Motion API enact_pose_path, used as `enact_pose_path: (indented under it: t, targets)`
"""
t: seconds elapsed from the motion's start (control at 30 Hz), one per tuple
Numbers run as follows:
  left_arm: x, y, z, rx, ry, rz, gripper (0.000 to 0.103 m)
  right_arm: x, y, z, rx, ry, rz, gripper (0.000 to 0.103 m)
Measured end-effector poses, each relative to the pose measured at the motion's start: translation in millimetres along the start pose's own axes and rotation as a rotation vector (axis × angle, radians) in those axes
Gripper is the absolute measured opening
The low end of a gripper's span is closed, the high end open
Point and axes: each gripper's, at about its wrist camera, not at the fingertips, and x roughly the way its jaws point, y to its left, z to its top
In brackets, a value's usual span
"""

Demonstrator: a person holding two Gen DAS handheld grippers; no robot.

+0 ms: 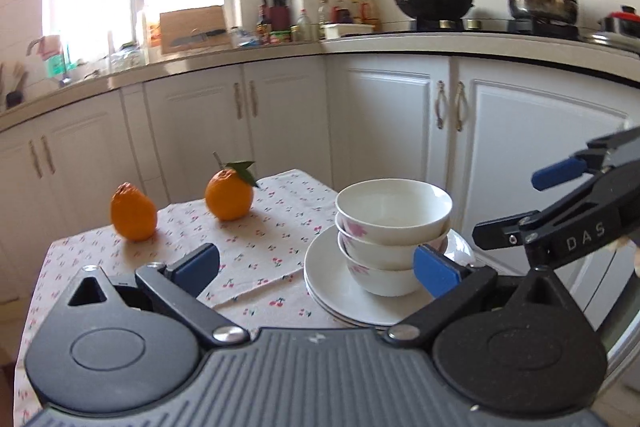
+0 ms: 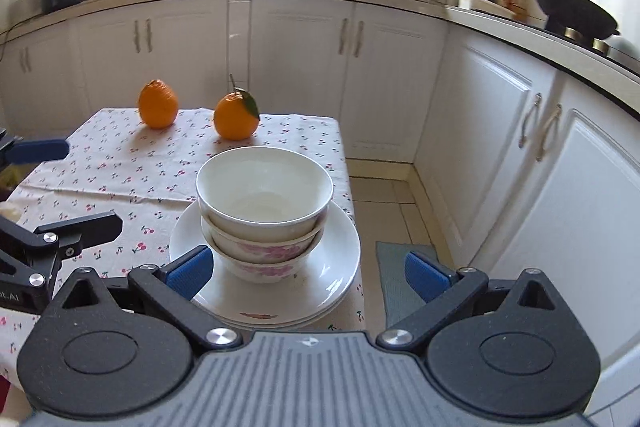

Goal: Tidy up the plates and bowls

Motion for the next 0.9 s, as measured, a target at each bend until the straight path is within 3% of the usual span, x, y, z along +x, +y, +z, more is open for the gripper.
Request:
enact_pose_path:
  t: [0.27,0.47,0.9]
  targets:
    - [-28.5,12.6,-5.6,-0.166,0.069,0.127,0.103,-27.0,24.9,-1.7,0.034,-0.032,-0.050,0.103]
    - [-44.4,9.7,-4.5,-0.168,0.042,0.177,0.103,-40.3,32.8,-0.6,0.039,-0.078,-0.070,0.103]
    - [-45.2,1.0,-6.1,-0.180,0.035,0.233,0.103,-38.7,33.7,-4.2,0.049,-0.075,-0.051,0.103]
